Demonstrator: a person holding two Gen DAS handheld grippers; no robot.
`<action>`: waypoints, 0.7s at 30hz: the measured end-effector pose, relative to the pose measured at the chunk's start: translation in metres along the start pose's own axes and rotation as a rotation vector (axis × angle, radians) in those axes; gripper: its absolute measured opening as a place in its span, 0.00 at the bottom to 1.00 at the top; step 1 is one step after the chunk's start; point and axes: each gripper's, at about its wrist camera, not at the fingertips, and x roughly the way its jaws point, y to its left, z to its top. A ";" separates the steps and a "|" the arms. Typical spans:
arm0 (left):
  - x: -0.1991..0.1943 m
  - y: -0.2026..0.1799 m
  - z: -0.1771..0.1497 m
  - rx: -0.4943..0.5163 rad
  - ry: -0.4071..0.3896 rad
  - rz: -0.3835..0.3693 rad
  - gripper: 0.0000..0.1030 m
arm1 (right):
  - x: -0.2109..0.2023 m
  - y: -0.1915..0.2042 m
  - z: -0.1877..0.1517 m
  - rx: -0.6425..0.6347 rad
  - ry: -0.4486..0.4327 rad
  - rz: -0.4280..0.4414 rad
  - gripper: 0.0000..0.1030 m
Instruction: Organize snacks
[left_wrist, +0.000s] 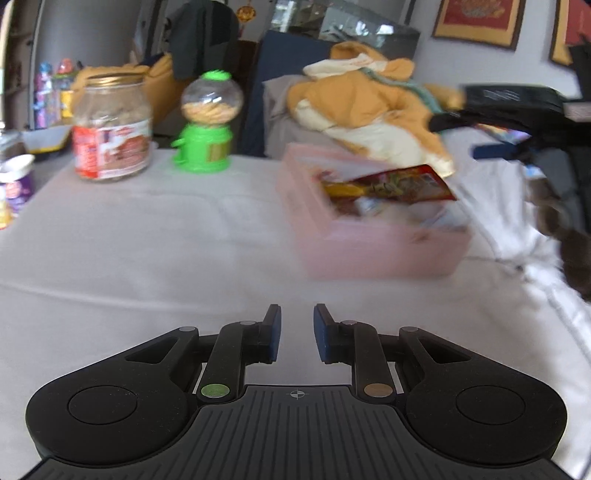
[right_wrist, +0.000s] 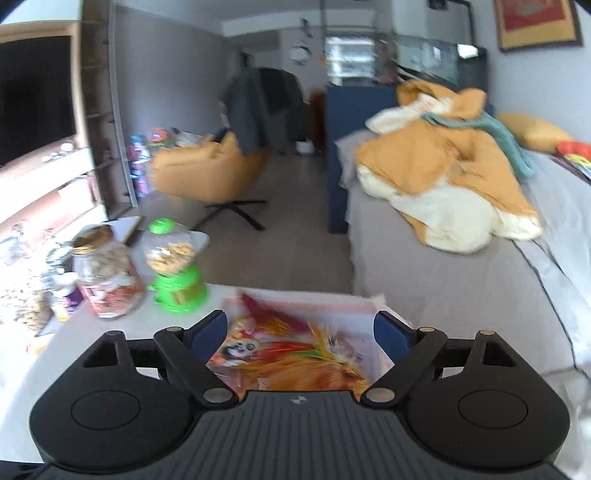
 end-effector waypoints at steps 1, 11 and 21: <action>0.001 0.004 -0.003 0.007 0.008 0.020 0.22 | -0.001 -0.002 -0.013 0.018 0.013 0.025 0.85; 0.002 0.000 -0.030 0.077 -0.023 0.132 0.44 | -0.018 0.037 -0.153 0.018 0.161 0.037 0.85; 0.014 -0.015 -0.030 0.100 -0.032 0.134 0.60 | -0.010 0.055 -0.185 -0.038 0.193 -0.070 1.00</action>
